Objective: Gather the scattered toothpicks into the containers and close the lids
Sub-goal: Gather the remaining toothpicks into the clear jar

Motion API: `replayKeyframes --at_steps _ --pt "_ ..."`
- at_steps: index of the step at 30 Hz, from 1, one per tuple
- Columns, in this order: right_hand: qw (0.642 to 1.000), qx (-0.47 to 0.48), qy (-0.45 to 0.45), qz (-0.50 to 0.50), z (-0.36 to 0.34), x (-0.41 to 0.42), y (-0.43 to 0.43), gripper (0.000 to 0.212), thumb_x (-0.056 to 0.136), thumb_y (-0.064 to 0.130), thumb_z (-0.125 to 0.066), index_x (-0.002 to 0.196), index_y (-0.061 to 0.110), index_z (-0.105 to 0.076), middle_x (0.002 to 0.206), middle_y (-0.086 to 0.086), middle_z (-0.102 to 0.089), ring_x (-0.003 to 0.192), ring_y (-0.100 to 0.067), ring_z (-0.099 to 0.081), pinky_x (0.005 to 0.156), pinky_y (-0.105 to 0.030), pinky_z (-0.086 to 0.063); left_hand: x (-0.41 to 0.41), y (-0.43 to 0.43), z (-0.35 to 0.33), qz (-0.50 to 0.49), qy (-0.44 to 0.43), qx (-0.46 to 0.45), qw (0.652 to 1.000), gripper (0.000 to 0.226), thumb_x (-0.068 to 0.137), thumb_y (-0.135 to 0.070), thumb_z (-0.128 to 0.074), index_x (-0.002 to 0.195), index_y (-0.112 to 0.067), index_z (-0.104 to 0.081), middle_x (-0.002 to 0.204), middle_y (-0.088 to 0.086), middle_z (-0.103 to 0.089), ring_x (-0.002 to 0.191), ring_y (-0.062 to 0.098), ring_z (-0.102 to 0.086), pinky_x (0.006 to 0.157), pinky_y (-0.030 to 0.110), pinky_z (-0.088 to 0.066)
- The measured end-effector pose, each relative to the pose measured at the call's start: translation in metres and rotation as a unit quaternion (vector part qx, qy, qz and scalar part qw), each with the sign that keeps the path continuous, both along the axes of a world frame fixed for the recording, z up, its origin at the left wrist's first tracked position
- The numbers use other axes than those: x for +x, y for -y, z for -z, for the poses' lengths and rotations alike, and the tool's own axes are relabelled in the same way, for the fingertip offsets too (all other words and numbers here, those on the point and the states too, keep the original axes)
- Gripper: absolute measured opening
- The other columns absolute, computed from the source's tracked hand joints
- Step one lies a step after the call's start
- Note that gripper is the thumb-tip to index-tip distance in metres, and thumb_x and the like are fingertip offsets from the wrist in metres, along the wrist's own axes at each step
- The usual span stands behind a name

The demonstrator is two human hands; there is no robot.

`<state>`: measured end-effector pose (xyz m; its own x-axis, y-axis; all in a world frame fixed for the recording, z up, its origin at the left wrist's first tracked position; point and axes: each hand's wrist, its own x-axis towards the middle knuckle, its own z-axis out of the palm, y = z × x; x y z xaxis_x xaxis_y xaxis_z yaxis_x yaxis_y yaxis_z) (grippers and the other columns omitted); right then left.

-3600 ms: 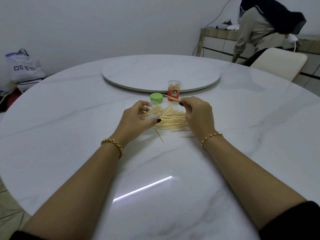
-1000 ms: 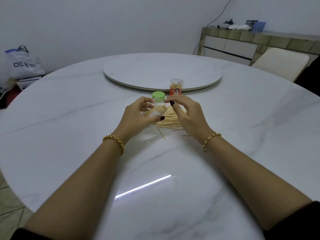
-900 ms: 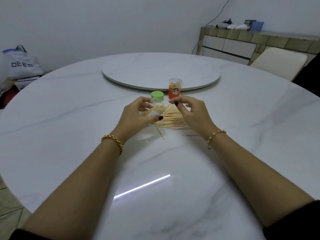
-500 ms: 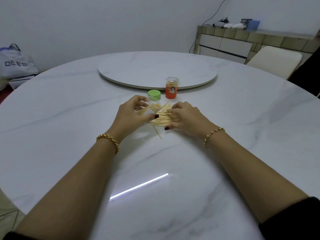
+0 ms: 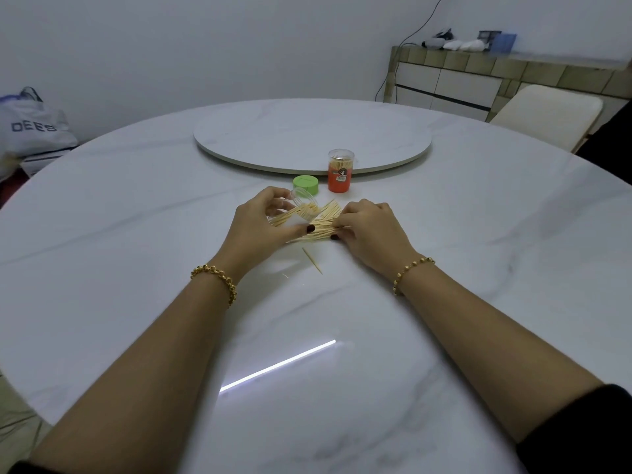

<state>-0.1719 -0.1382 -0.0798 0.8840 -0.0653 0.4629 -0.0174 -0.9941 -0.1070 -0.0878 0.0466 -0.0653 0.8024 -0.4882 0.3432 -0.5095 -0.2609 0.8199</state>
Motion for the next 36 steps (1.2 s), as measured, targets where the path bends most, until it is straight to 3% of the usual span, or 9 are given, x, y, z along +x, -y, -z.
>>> replayKeyframes --at_steps 8,11,16,22,26,31,36 --pt "0.999 0.025 0.047 0.01 0.006 0.003 0.006 0.019 0.093 0.015 -0.054 0.097 0.009 -0.071 0.096 -0.007 -0.068 0.095 -0.028 -0.056 0.081 -0.036 -0.036 0.0 0.0 0.001 -0.003 0.003 0.005 1.0 0.054 0.067 -0.029 -0.085 0.114 -0.02 -0.06 0.101 -0.01 -0.064 0.1 0.008 -0.058 0.068 -0.005 -0.035" --pt "0.992 0.102 0.073 0.015 0.006 0.004 0.011 0.017 0.091 0.014 -0.057 0.091 0.006 -0.072 0.086 -0.011 -0.071 0.083 -0.03 -0.061 0.073 -0.038 -0.046 0.001 0.0 0.001 -0.007 0.007 0.003 1.0 0.052 0.068 -0.029 -0.085 0.113 -0.021 -0.06 0.102 -0.01 -0.064 0.102 0.008 -0.059 0.069 -0.003 -0.037" --pt "0.965 0.219 0.136 0.047 0.004 0.001 0.02 0.015 0.089 0.007 -0.058 0.088 0.008 -0.074 0.077 -0.008 -0.072 0.07 -0.024 -0.062 0.067 -0.032 -0.047 0.001 -0.001 0.001 -0.014 0.007 -0.004 1.0 0.052 0.068 -0.03 -0.085 0.112 -0.023 -0.059 0.101 -0.013 -0.063 0.104 0.006 -0.058 0.073 0.0 -0.036" --pt "0.939 0.3 0.165 0.028 -0.003 -0.003 0.014 0.015 0.09 0.006 -0.057 0.086 0.01 -0.071 0.077 0.002 -0.073 0.077 -0.01 -0.068 0.072 -0.021 -0.05 -0.002 0.003 0.004 -0.002 0.011 0.006 1.0 0.053 0.069 -0.03 -0.084 0.115 -0.024 -0.058 0.105 -0.011 -0.064 0.107 0.008 -0.058 0.075 0.001 -0.037" --pt "0.903 0.391 0.176 0.017 -0.008 -0.002 0.005 0.018 0.094 0.008 -0.053 0.082 0.017 -0.063 0.075 0.004 -0.072 0.078 -0.003 -0.068 0.075 -0.022 -0.052 -0.005 0.006 0.006 0.011 0.009 0.011 1.0 0.054 0.07 -0.029 -0.083 0.117 -0.022 -0.058 0.106 -0.011 -0.063 0.109 0.008 -0.057 0.079 0.004 -0.036" --pt "0.857 0.476 0.197 0.02 -0.016 -0.003 -0.002 0.022 0.096 0.009 -0.048 0.079 0.016 -0.059 0.075 0.003 -0.072 0.079 -0.01 -0.07 0.078 -0.028 -0.054 -0.007 0.009 0.007 0.023 0.018 0.012 0.999 0.052 0.071 -0.03 -0.083 0.115 -0.023 -0.058 0.105 -0.01 -0.065 0.105 0.009 -0.059 0.081 0.008 -0.04" --pt "0.803 0.567 0.183 0.011 -0.024 0.001 -0.003 0.028 0.099 0.011 -0.044 0.076 0.018 -0.057 0.075 -0.002 -0.072 0.081 -0.018 -0.072 0.089 -0.041 -0.054 -0.011 0.011 0.005 0.031 0.027 0.024 0.999 0.054 0.071 -0.031 -0.083 0.118 -0.02 -0.058 0.104 -0.011 -0.064 0.104 0.008 -0.059 0.078 0.003 -0.039"
